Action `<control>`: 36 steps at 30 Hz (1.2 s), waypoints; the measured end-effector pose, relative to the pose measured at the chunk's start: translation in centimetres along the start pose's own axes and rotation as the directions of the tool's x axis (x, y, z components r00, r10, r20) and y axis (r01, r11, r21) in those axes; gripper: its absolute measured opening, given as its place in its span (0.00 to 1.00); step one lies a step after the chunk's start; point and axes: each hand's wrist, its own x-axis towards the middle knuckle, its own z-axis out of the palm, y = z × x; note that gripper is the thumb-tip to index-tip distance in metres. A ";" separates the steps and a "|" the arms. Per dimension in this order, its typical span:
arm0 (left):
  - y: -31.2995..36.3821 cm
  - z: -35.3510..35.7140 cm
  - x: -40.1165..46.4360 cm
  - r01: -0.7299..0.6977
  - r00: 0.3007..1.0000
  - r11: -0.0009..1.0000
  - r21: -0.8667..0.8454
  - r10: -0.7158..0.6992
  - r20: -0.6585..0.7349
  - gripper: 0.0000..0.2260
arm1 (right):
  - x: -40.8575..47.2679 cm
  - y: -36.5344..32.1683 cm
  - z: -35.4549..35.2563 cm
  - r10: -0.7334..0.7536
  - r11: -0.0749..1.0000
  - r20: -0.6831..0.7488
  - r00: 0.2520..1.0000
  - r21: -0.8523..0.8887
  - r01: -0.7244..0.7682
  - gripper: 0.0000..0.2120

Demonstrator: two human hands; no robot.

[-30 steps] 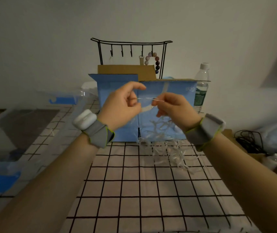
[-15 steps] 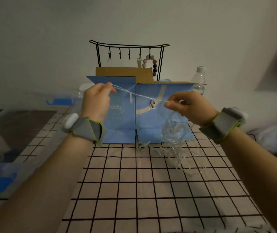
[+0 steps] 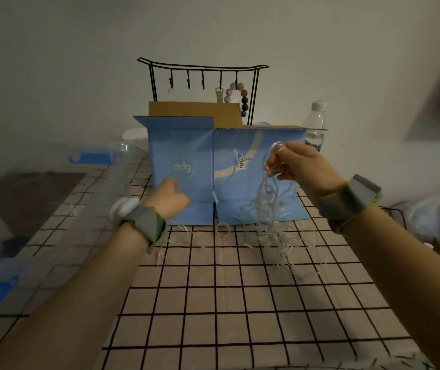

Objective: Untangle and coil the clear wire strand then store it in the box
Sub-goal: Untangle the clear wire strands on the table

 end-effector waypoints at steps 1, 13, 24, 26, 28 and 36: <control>0.2 0.6 -0.3 -0.083 0.995 0.997 -0.003 0.083 0.062 0.23 | 0.0 0.0 0.2 -0.007 0.999 0.019 1.000 -0.036 0.008 0.14; 5.1 2.8 -2.9 -0.647 0.740 0.760 -0.063 0.646 0.189 0.14 | 0.1 0.4 1.7 -0.094 0.976 0.212 0.973 -0.172 0.132 0.15; 3.3 2.8 -1.0 -0.443 0.896 0.833 -0.333 0.426 -0.125 0.14 | 0.7 2.1 0.4 -0.026 0.998 0.215 0.976 -0.052 0.038 0.10; 3.2 2.8 -0.4 -0.354 0.935 0.803 -0.480 0.305 -0.179 0.14 | 1.0 2.7 -0.1 -0.021 0.998 0.248 0.969 -0.057 0.036 0.10; 3.3 2.6 0.1 -0.286 0.958 0.748 -0.599 0.207 -0.198 0.14 | 1.1 3.2 -0.4 -0.009 0.998 0.266 0.964 -0.052 0.023 0.15; 3.6 1.5 1.3 -0.161 0.982 0.304 -0.939 0.146 -0.121 0.15 | 2.2 5.1 -0.7 0.152 0.726 0.095 0.984 -0.686 -0.046 0.17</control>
